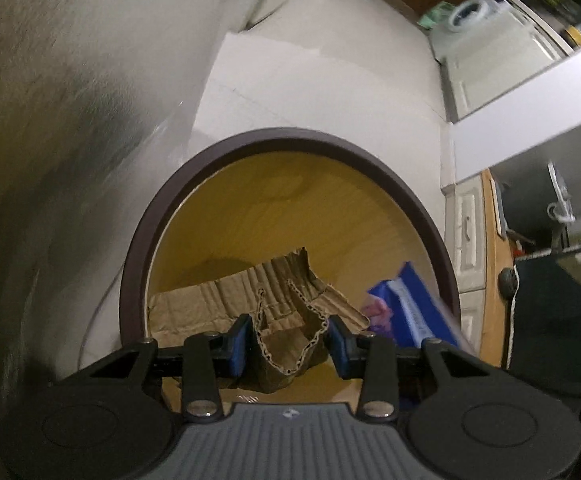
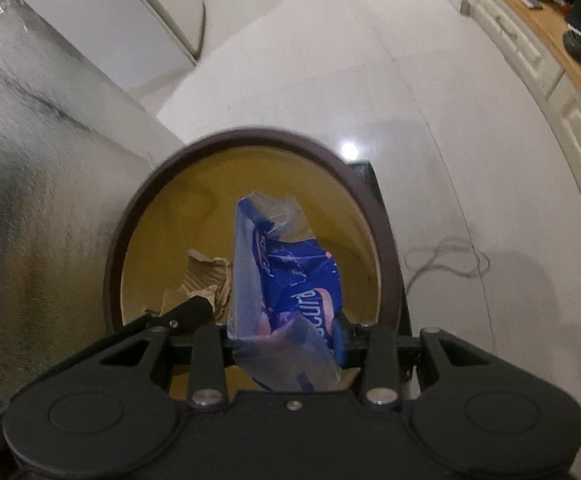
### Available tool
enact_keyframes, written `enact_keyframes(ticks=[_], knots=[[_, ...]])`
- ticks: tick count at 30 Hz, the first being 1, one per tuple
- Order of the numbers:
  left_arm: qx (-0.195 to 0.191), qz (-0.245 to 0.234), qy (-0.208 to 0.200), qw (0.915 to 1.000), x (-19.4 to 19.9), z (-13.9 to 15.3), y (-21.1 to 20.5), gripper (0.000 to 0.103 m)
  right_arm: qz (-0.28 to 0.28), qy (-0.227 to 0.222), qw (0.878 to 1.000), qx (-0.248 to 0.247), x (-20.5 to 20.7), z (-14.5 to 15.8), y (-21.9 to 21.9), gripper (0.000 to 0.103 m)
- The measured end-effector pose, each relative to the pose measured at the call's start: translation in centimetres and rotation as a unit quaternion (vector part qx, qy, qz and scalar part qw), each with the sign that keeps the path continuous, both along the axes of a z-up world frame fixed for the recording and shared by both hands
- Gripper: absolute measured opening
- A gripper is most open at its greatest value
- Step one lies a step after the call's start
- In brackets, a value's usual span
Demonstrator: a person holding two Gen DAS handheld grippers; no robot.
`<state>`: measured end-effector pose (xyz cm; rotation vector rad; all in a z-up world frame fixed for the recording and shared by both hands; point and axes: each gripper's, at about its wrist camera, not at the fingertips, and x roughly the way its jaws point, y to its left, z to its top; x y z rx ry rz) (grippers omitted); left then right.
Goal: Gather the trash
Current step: 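Open both tools to drop the cardboard box and blue bag into the bin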
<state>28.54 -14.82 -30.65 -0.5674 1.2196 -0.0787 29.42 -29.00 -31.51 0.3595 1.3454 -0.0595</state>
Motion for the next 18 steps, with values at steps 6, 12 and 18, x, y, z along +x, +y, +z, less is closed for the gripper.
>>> enact_keyframes(ticks=[6, 12, 18], knots=[[-0.024, 0.046, 0.02, 0.9985, -0.1, -0.5, 0.9, 0.041, 0.004, 0.037, 0.999, -0.005, 1.3, -0.5, 1.2, 0.036], [-0.013, 0.061, 0.03, 0.9976, 0.3, -1.2, -0.7, 0.041, -0.009, 0.044, 0.999, -0.01, 1.5, -1.4, 0.2, 0.036], [-0.005, 0.065, 0.058, 0.9962, 1.1, -2.3, -1.9, 0.041, -0.052, 0.065, 0.997, 0.001, 0.9, -3.1, -0.8, 0.037]])
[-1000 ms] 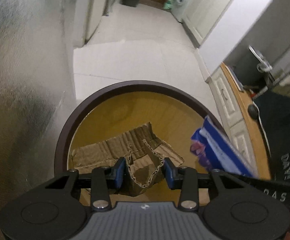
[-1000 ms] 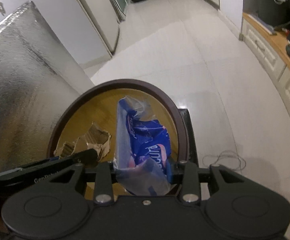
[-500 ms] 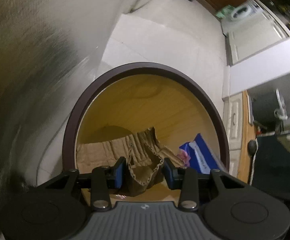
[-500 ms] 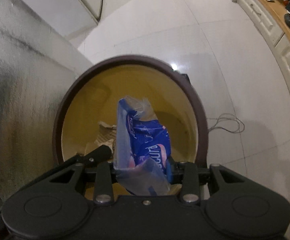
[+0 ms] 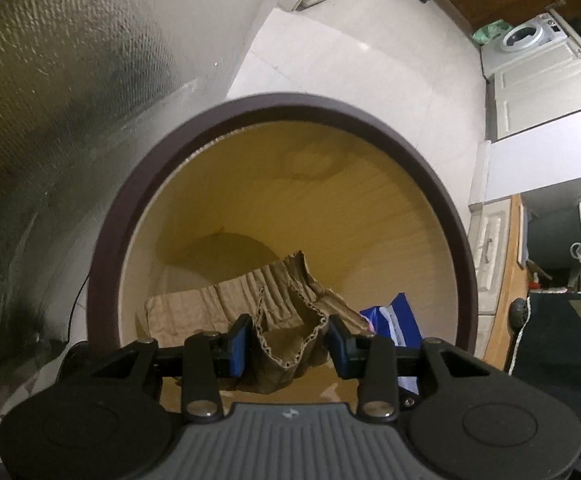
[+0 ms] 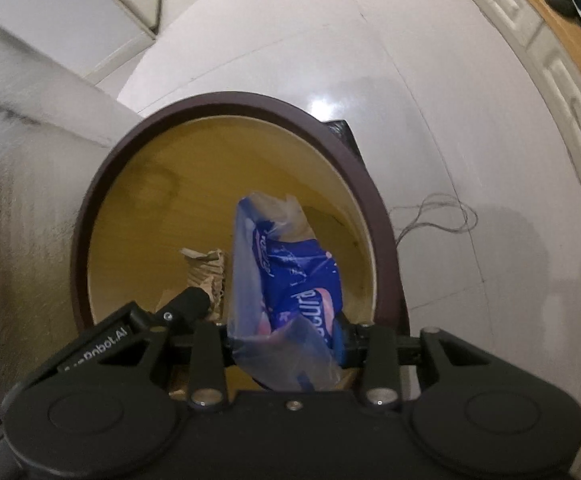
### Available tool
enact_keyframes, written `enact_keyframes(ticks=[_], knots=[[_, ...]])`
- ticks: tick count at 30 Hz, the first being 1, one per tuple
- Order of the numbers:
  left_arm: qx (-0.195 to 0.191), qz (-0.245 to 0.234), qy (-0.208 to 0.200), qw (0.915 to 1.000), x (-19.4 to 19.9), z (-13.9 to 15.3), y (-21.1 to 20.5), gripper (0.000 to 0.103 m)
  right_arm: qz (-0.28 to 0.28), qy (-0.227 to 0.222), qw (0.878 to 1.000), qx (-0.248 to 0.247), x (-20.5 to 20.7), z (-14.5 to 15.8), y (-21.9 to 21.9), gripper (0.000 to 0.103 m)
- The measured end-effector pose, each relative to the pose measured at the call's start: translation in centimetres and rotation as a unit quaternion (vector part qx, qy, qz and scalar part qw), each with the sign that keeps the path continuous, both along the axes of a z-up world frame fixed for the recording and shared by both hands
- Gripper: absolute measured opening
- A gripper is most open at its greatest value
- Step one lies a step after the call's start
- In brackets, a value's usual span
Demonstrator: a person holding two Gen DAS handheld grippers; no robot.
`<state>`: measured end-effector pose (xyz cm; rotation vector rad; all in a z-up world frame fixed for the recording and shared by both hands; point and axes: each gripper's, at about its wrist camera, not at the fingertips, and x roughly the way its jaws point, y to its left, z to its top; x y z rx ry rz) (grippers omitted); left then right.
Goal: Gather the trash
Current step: 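Open both tools to drop the cardboard box and blue bag into the bin, then lift both tools out of the bin and move back toward the table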
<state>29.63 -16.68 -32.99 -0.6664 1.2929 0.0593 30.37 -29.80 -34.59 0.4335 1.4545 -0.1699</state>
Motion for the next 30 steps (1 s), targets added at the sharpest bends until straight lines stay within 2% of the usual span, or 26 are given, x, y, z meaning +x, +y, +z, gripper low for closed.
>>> enact_keyframes(ticks=[3, 8, 14, 18, 23, 30], knots=[[0.002, 0.0, 0.015, 0.9999, 0.3, -0.4, 0.0, 0.041, -0.018, 0.002, 1.0, 0.012, 0.0, -0.4, -0.5, 0.037], [-0.009, 0.007, 0.029, 0.9995, 1.2, -0.6, 0.6, 0.042, -0.037, -0.002, 0.999, 0.033, 0.4, -0.6, -0.7, 0.044], [-0.004, 0.002, 0.046, 0.9989, 2.2, 0.0, 1.5, 0.05, -0.063, -0.006, 0.996, 0.064, 0.7, 0.0, -1.4, 0.051], [-0.01, 0.002, 0.055, 0.9984, 2.2, 0.3, 1.9, 0.055, -0.065, -0.011, 0.995, 0.071, 1.0, 0.6, -1.3, 0.061], [-0.013, 0.004, 0.056, 0.9983, 2.3, 1.4, 2.2, 0.063, -0.074, -0.022, 0.994, 0.082, 1.0, 1.7, -1.7, 0.062], [0.007, -0.009, 0.062, 0.998, 1.5, 3.0, 2.3, 0.071, -0.068, -0.025, 0.994, 0.079, 0.7, 2.8, -1.7, 0.062]])
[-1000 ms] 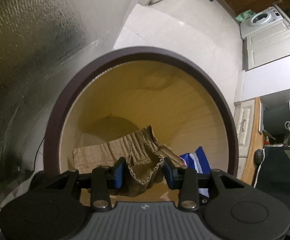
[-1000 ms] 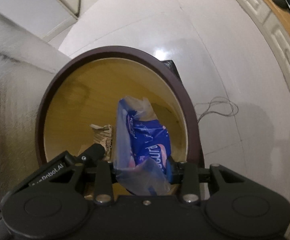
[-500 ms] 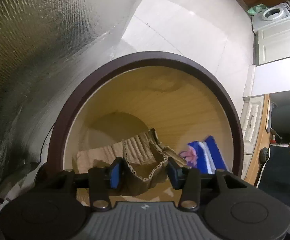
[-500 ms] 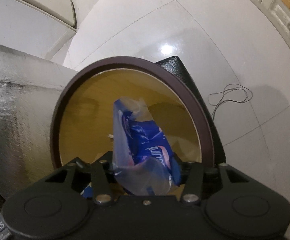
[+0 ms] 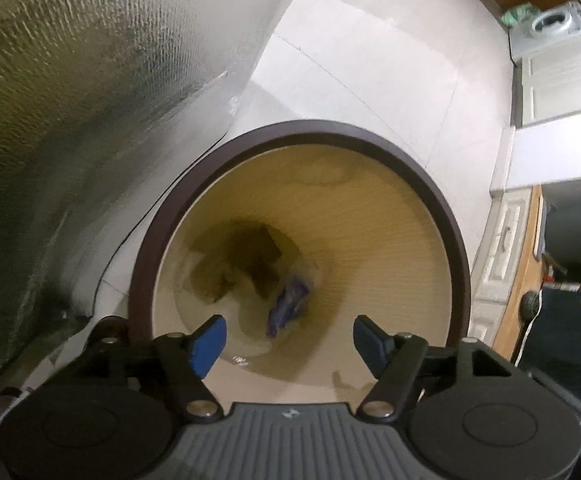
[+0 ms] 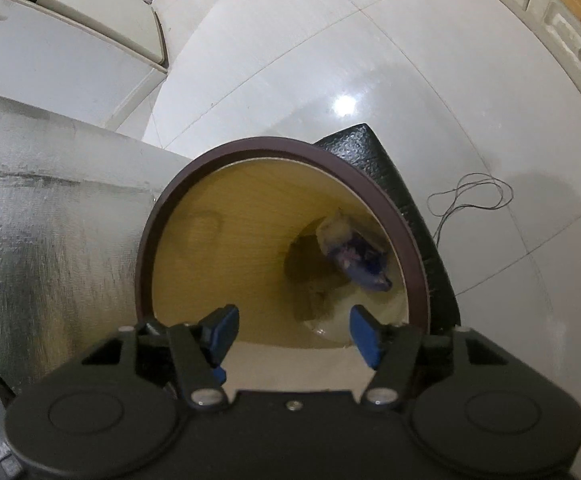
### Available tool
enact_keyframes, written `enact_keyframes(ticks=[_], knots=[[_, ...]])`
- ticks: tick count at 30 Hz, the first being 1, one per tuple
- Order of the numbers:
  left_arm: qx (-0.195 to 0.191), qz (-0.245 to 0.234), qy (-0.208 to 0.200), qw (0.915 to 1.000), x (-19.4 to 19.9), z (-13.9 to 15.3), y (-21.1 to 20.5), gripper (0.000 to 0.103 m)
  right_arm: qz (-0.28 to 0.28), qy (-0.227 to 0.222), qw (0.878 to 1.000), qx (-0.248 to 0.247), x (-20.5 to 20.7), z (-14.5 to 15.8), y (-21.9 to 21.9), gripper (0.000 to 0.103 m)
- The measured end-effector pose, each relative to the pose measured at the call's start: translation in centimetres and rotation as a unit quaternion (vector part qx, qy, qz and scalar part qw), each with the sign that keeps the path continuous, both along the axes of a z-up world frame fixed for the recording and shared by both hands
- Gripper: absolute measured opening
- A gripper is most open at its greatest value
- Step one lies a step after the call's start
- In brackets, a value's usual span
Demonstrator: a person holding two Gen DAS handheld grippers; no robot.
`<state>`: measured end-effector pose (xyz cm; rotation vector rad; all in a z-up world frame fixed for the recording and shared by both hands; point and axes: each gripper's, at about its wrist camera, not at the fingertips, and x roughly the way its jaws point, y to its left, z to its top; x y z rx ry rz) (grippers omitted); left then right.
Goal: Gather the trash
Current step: 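Lift both tools out of the bin and move back toward the table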
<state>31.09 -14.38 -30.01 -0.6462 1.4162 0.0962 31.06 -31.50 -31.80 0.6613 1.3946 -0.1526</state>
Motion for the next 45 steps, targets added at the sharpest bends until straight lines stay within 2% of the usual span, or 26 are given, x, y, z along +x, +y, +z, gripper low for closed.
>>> enact_keyframes(ticks=[5, 11, 13, 17, 18, 19, 22, 28, 32, 42, 45], knots=[[0.019, -0.023, 0.001, 0.9996, -0.5, 1.5, 0.6, 0.077, 0.023, -0.007, 1.0, -0.007, -0.4, 1.0, -0.2, 0.066], [0.064, -0.037, -0.01, 0.9972, -1.1, 3.7, 1.4, 0.088, 0.078, -0.029, 0.996, -0.035, -1.0, 2.8, -0.3, 0.074], [0.076, -0.043, -0.016, 0.996, -1.4, 4.3, 1.7, 0.093, 0.097, -0.035, 0.993, -0.053, -1.4, 3.5, -0.3, 0.082], [0.085, -0.053, -0.024, 0.9947, -2.2, 5.3, 2.0, 0.1, 0.128, -0.046, 0.987, -0.082, -2.3, 5.0, -0.3, 0.09], [0.088, -0.059, -0.026, 0.9941, -2.4, 5.5, 2.1, 0.101, 0.134, -0.048, 0.986, -0.088, -2.5, 5.3, -0.4, 0.097], [0.091, -0.064, -0.027, 0.9934, -2.7, 5.7, 2.2, 0.102, 0.138, -0.048, 0.985, -0.094, -2.7, 5.5, -0.4, 0.1], [0.099, -0.078, -0.028, 0.9916, -3.5, 6.4, 2.3, 0.103, 0.154, -0.054, 0.98, -0.111, -3.3, 6.6, -0.3, 0.103], [0.1, -0.097, -0.044, 0.9893, -4.7, 8.9, 2.6, 0.103, 0.187, -0.075, 0.969, -0.143, -4.2, 8.8, 0.6, 0.103], [0.095, -0.114, -0.062, 0.987, -5.4, 11.2, 2.5, 0.103, 0.188, -0.086, 0.966, -0.153, -4.8, 10.7, 1.0, 0.103], [0.109, -0.139, -0.123, 0.9766, -6.7, 19.8, 3.2, 0.103, 0.194, -0.127, 0.958, -0.17, -6.8, 18.0, 1.5, 0.103], [0.123, -0.147, -0.141, 0.9712, -7.1, 22.3, 3.5, 0.103, 0.196, -0.141, 0.954, -0.177, -7.3, 20.4, 1.6, 0.103]])
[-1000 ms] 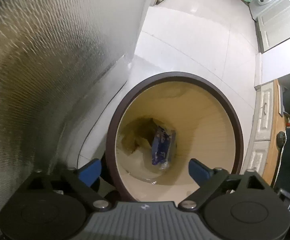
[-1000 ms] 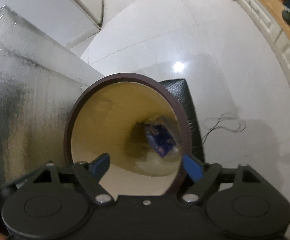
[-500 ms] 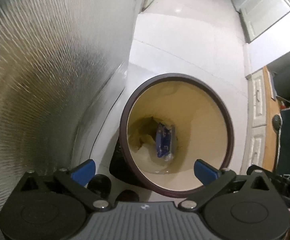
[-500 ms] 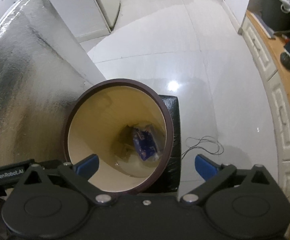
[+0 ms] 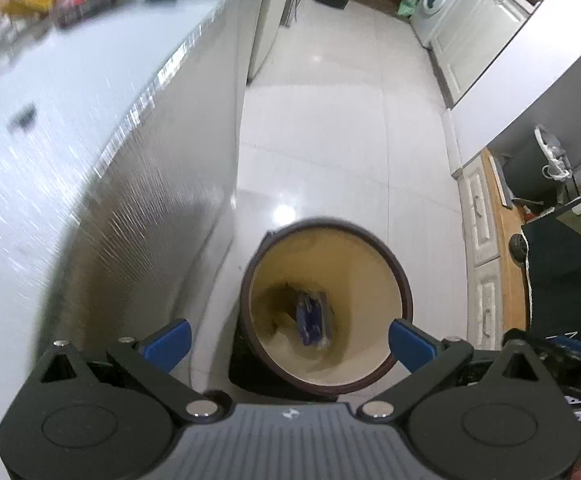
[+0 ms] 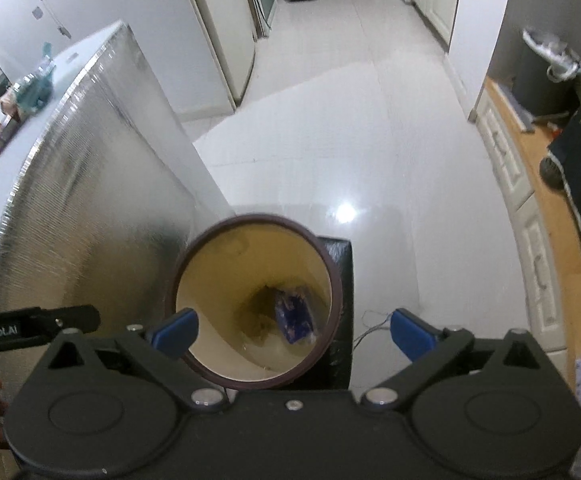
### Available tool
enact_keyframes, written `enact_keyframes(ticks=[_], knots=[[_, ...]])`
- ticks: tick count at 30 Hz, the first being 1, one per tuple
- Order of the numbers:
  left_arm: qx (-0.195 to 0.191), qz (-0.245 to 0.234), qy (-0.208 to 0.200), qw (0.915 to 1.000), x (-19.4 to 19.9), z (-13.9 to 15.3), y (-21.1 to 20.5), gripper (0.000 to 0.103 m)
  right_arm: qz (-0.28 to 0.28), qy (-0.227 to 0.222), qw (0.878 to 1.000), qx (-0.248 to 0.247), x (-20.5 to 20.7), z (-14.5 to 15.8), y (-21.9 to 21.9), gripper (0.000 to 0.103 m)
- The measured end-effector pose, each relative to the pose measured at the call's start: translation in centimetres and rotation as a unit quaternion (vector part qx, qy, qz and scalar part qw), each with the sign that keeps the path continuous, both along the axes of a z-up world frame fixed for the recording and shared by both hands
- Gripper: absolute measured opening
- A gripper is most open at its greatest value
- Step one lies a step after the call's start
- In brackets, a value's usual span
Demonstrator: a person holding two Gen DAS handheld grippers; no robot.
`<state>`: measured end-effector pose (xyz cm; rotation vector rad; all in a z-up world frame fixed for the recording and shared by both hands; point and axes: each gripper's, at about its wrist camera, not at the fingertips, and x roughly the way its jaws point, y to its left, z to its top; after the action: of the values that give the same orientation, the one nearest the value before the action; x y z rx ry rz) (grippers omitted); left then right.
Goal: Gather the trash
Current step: 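Lift both tools out of the bin and move back toward the table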
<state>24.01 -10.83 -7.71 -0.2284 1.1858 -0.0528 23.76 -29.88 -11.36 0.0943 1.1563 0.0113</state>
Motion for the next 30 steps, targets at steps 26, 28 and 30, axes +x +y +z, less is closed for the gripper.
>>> enact_keyframes(ticks=[26, 28, 30], knots=[[0.044, 0.072, -0.194, 0.9774, -4.0, 16.7, 7.8, 0.103, 0.146, -0.164, 0.975, 0.033, 1.6, 14.3, 8.5, 0.103], [0.054, 0.09, -0.197, 0.9749, -4.0, 17.2, 9.5, 0.103, 0.164, -0.169, 0.971, 0.04, 2.2, 14.7, 10.1, 0.103], [0.056, 0.111, -0.197, 0.9724, -3.8, 17.5, 11.4, 0.103, 0.185, -0.183, 0.964, 0.047, 2.8, 15.0, 11.9, 0.103]])
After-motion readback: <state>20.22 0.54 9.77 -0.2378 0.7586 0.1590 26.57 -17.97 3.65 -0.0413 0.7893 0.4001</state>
